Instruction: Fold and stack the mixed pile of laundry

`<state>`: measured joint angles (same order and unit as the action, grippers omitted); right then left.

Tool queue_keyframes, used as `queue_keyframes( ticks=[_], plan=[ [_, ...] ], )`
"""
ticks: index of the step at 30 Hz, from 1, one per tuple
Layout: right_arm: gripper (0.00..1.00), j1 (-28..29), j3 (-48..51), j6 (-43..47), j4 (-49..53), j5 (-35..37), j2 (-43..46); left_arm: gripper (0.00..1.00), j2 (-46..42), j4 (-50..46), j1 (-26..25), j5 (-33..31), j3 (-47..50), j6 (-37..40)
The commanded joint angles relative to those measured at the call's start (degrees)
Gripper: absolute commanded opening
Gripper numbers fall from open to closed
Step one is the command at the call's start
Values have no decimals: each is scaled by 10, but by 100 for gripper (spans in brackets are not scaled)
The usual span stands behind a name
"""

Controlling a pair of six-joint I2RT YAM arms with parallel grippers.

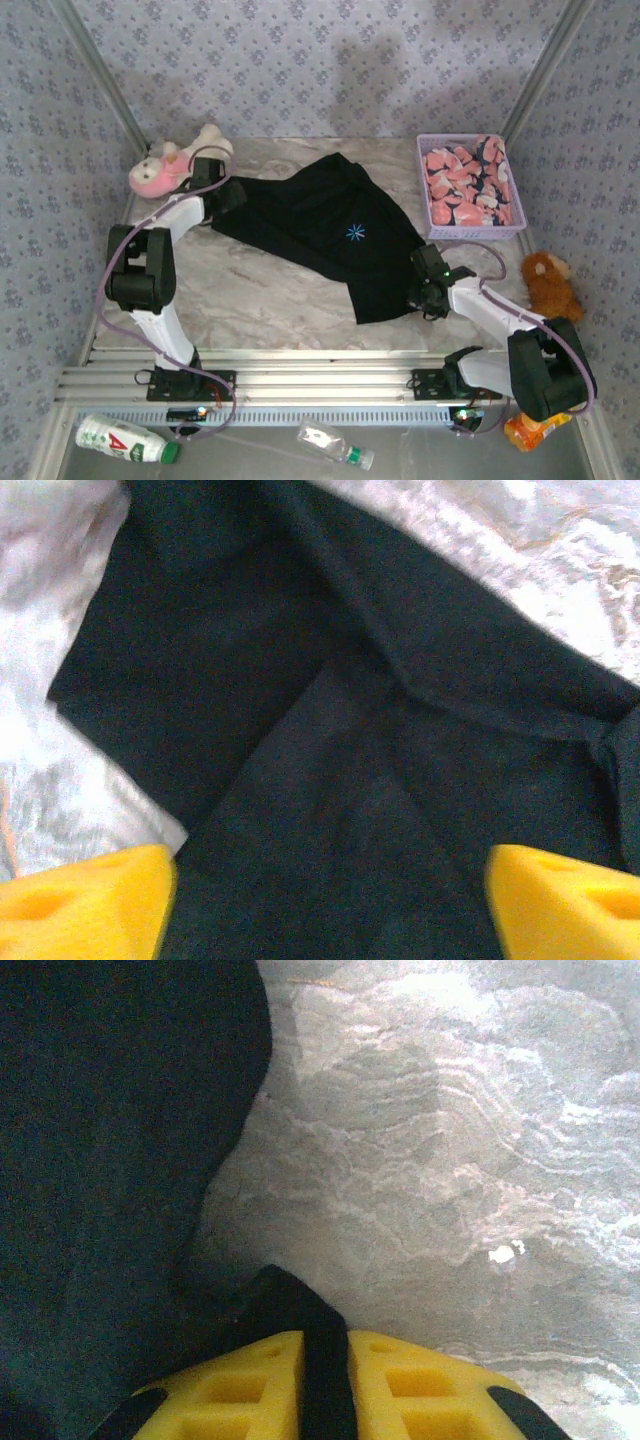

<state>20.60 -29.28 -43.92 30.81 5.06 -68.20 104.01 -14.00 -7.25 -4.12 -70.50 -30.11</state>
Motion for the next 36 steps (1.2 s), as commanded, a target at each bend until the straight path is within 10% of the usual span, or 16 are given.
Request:
queue_keyframes(
  ticks=[1, 15, 21, 27, 36],
  plan=[
    [20, 8, -2, 2, -103, -25, -15, 88, -55, -29, -1, -8, 34, 14],
    [21, 21, -10, 14, -95, -30, -16, 71, -107, 105, 2, -12, 198, -11],
    [21, 25, -4, 12, -103, -31, -17, 37, -60, 115, 3, -9, 175, -15],
    [8, 26, -13, 13, -103, -18, -31, 7, -119, 23, 2, -11, 153, -2],
    [8, 25, -27, 16, -97, 5, -36, 0, -237, -133, -17, -37, 142, 31]
  ],
)
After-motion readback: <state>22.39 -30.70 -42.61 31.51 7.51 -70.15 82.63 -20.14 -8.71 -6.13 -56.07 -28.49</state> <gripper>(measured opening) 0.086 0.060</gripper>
